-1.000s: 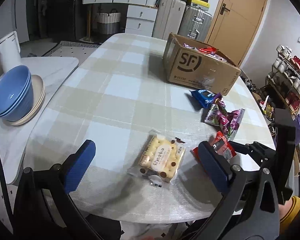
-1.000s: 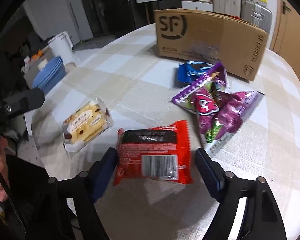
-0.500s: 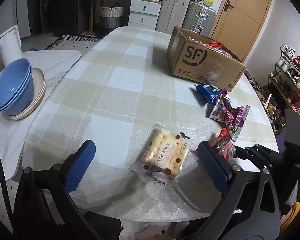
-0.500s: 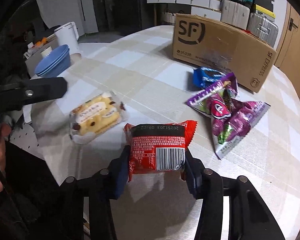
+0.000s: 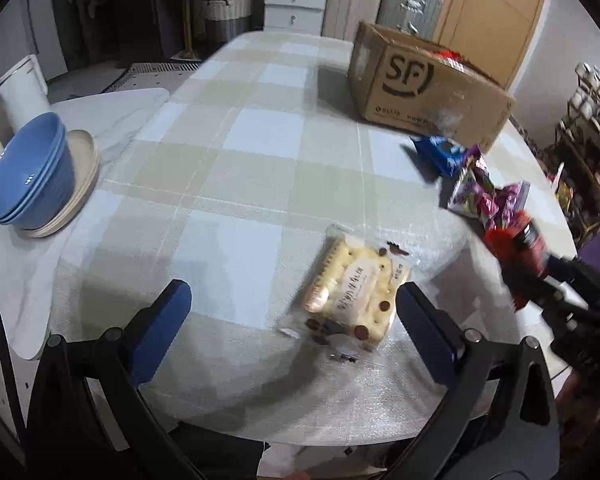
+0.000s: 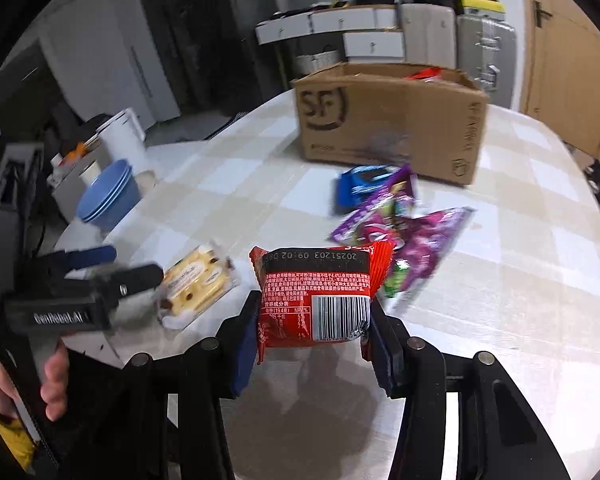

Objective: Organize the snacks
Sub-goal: 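Grasp the red wrapped snack with the right gripper while the left gripper grasps the cracker pack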

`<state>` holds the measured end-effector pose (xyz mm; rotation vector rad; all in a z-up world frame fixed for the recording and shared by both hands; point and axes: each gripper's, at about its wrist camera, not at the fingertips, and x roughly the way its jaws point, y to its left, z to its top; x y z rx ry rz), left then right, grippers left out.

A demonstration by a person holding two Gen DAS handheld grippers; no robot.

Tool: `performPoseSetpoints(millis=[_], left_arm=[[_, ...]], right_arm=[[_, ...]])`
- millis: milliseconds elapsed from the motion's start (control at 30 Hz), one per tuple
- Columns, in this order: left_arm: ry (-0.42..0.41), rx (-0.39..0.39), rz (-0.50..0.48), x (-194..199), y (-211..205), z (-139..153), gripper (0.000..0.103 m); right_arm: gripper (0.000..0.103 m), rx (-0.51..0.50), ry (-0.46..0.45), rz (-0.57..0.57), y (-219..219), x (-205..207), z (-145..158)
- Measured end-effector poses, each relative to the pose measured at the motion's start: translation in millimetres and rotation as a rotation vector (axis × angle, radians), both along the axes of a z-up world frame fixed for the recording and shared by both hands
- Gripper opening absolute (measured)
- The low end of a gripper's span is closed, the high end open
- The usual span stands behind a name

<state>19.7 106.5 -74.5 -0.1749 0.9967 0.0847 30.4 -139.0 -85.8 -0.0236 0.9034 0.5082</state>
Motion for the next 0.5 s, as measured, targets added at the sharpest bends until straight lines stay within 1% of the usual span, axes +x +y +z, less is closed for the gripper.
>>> performPoseSetpoints(millis=[67,167,300,400,500], left_arm=[[0.013,-0.008,-0.015,3,-6,-4,0.102],[0.038,0.053,-0.042,10,-19,-10,0.102],[0.062,0.11,-0.096,20,-30,-14,0.102],[0.086,0.12,-0.152,25,-37,-19,0.102],[0.113,0.187,-0.177,30,-44,-27,0.102]], right_arm=[[0.049,0.011,-0.005,0.0,-3,0,2],[0.049,0.014,-0.016,0.001,-7,-3,5],[0.049,0.016,-0.029,-0.001,-11,-4,6],[0.049,0.025,-0.013,-0.011,-16,-1,4],[0.049,0.027,-0.01,-0.012,-17,0,4]])
